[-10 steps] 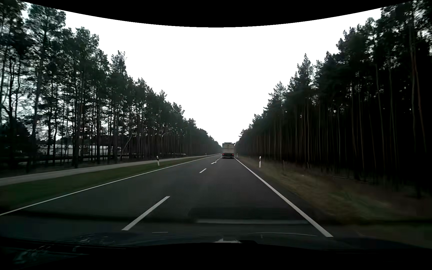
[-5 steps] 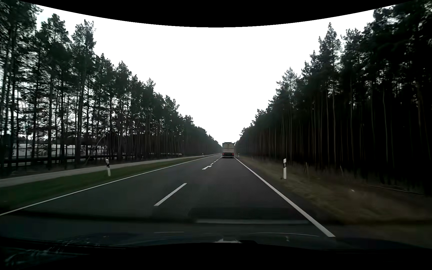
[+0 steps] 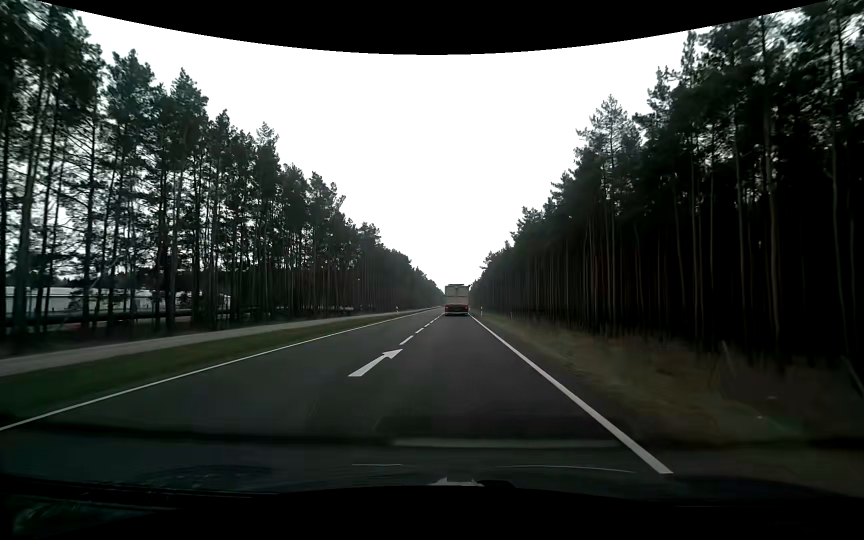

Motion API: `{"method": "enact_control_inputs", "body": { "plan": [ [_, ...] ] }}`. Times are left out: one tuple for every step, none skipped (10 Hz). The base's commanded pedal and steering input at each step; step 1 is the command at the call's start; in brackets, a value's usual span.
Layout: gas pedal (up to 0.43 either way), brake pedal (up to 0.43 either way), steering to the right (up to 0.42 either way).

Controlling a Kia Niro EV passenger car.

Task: Follow the waypoints while adhering to traffic rules and regulations

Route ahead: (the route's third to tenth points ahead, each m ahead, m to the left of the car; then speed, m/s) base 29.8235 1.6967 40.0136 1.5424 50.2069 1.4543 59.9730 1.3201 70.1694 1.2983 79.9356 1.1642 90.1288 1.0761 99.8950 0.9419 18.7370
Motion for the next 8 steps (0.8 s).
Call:
{"method": "enact_control_inputs", "body": {
  "plan": [
    [0.177, 0.0, 0.002],
    [0.177, 0.0, 0.002],
    [0.177, 0.0, 0.002],
    [0.177, 0.0, 0.002],
    [0.177, 0.0, 0.002],
    [0.177, 0.0, 0.002],
    [0.177, 0.0, 0.002],
    [0.177, 0.0, 0.002]
  ]
}}
